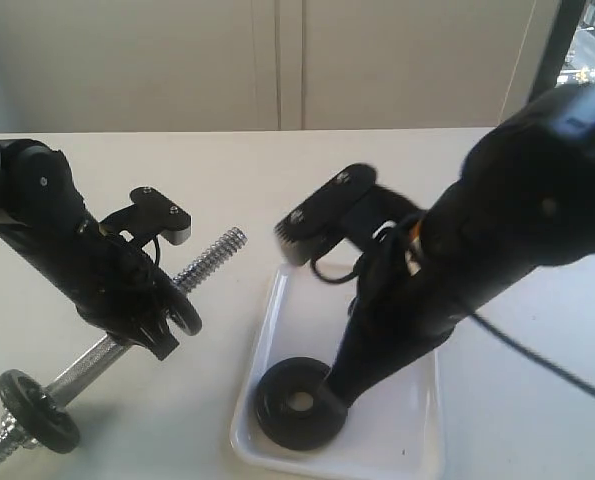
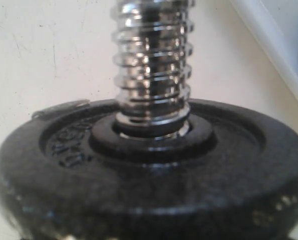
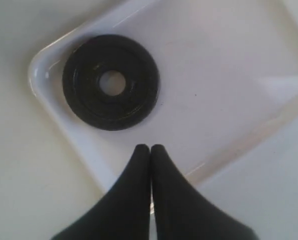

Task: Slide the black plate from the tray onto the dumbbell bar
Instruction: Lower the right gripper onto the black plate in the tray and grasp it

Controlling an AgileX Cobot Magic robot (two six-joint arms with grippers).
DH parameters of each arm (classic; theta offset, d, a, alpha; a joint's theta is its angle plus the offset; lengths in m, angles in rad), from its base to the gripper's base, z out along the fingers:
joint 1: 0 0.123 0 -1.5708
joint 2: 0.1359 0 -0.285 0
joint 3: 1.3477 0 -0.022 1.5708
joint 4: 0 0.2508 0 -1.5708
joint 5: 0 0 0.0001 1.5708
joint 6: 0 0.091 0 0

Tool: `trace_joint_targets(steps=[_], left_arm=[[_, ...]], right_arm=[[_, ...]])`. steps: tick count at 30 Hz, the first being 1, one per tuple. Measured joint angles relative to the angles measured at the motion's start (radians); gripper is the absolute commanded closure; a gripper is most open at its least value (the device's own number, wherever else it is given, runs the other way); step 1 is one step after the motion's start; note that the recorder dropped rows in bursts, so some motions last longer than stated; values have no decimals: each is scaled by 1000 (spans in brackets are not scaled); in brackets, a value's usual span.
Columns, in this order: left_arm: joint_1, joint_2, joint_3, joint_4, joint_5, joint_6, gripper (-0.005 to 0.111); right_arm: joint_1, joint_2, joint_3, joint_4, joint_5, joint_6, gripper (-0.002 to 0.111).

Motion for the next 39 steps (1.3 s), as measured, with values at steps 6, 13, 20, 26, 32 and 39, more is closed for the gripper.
trace_joint_targets(steps=[6,13,20,26,32,39], left_arm=[[0,0,0,0,0,0,107],[0,0,0,0,0,0,107],[0,0,0,0,0,0,107],[0,0,0,0,0,0,107],[0,0,0,0,0,0,107],[0,0,0,0,-2,0,107]], right_arm=[[47,111,0,-49,-43,6,56],[49,147,0,-54,-133,-30,4],[49,169,-4,-52,-234,-45,4],[49,233,-7,-54,-244,-45,4],[49,295,-7,-55,-273,-45,4],[62,346,-7,-44,-290,-45,4]])
